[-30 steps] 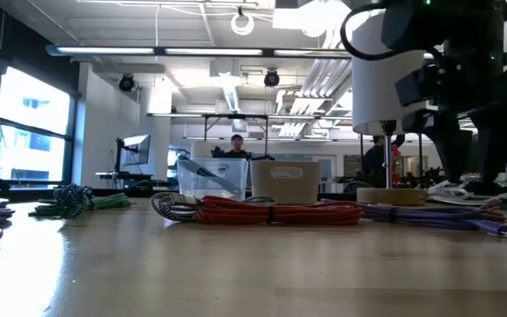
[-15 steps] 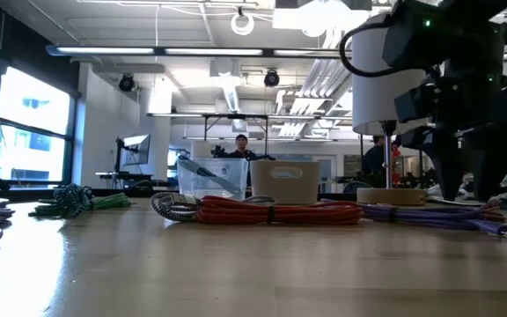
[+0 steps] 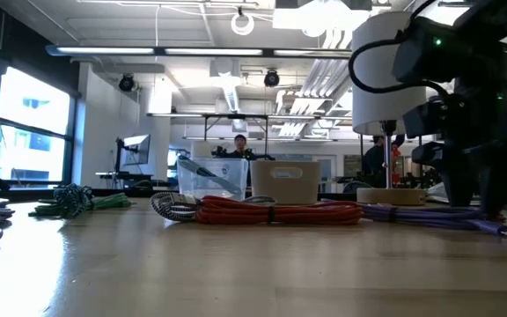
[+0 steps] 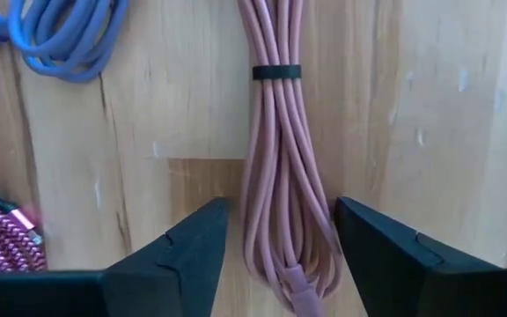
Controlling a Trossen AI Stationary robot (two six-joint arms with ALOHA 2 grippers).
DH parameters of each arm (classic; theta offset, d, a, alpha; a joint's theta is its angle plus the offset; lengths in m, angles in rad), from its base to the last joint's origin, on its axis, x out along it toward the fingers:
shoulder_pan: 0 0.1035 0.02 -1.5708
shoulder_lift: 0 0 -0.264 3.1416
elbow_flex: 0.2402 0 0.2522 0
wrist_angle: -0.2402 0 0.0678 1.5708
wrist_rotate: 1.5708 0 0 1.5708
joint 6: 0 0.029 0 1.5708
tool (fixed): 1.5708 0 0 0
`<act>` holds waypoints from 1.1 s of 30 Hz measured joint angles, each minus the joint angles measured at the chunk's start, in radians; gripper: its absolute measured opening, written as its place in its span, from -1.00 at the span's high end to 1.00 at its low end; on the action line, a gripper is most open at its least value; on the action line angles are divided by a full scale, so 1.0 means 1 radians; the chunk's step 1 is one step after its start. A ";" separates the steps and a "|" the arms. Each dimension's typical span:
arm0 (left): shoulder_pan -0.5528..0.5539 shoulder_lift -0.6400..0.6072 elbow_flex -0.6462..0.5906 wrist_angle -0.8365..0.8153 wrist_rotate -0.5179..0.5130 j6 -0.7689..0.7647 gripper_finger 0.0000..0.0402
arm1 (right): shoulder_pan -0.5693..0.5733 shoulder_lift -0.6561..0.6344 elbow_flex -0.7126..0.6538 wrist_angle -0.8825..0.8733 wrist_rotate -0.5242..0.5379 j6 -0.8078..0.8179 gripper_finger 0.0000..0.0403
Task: Pick & Place USB Port
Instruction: Put the pink charger cable into the gray bin
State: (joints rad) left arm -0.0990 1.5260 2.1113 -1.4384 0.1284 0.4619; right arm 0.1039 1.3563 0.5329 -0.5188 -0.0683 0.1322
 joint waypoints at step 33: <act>-0.008 -0.149 0.001 -0.125 -0.176 -0.156 0.71 | -0.055 0.009 0.632 -0.401 0.221 0.010 0.88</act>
State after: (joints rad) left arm -0.1074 1.3769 2.1124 -1.5631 -0.0475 0.3061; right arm 0.0493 1.3650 1.1651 -0.9195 0.1526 0.1417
